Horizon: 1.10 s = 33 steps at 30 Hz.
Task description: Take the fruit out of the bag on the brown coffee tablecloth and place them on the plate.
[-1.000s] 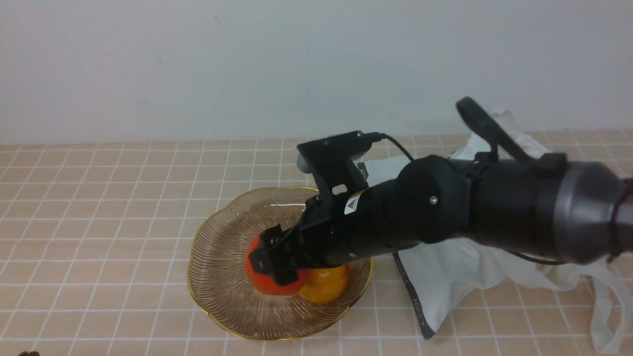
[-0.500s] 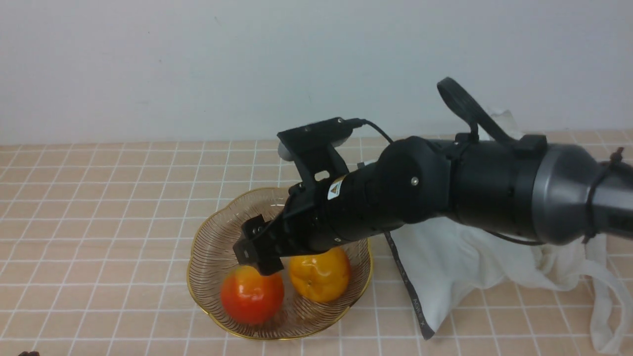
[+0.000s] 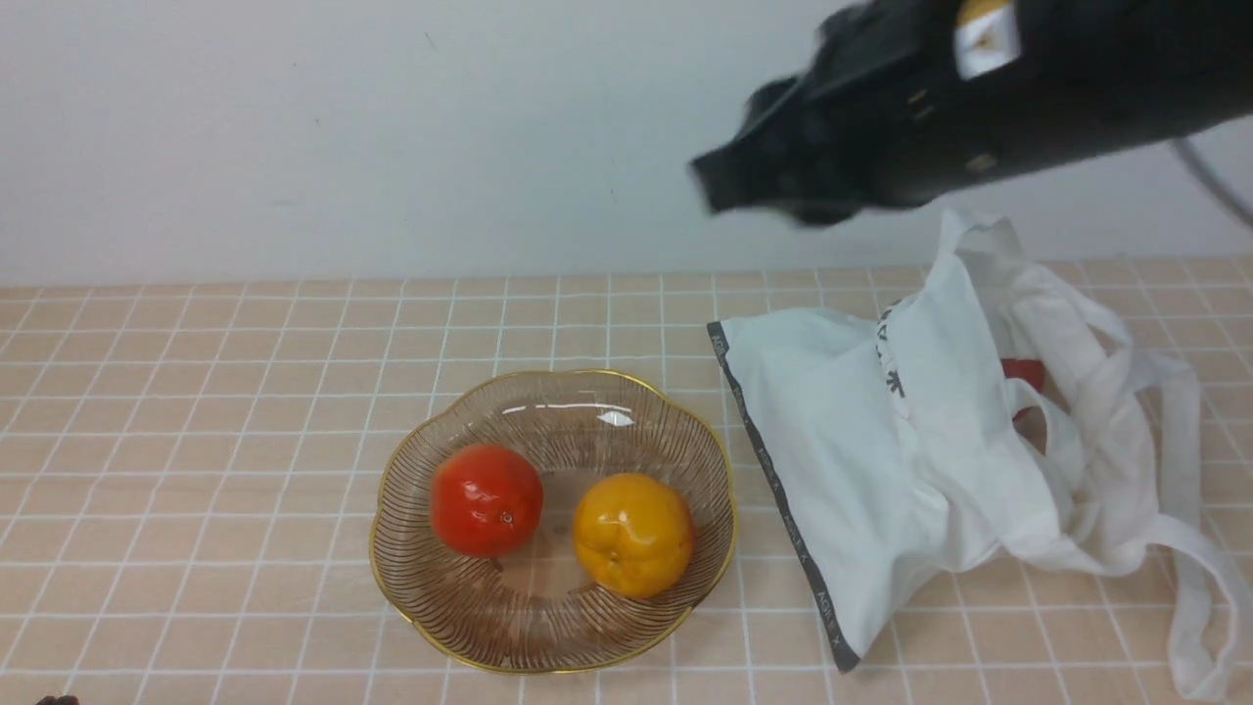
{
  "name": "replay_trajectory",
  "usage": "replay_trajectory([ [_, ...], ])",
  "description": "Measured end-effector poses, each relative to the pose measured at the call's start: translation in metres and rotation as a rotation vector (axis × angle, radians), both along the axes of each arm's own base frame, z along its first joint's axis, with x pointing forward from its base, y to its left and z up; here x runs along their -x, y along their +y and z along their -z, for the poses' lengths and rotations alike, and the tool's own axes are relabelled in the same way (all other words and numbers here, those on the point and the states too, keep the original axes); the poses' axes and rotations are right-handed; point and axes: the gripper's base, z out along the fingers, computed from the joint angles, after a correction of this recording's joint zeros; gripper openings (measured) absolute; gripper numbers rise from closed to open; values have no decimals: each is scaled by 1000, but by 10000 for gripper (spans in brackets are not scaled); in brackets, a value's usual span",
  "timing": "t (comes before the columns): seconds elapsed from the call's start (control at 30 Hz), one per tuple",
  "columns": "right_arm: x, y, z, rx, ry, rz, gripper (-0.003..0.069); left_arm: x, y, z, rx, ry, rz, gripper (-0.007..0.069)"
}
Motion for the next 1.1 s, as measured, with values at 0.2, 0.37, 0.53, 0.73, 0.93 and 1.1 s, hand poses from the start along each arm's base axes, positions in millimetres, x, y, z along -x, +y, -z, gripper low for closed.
replay_trajectory([
  [0.2,101,-103,-64,-167,-299,197,-12,0,0,0,0,0,0,-8],
  [0.37,161,-152,-16,-266,-365,229,-13,0,0,0,0,0,0,-8],
  [0.53,191,-169,41,-339,-454,169,-13,0,0,0,0,0,0,-8],
  [0.73,209,-173,89,-527,-547,91,-13,0,0,0,0,0,0,-8],
  [0.93,204,-164,113,-559,-542,49,-13,0,0,0,0,0,0,-8],
  [1.1,203,-162,115,-573,-548,33,-13,0,0,0,0,0,0,-8],
])
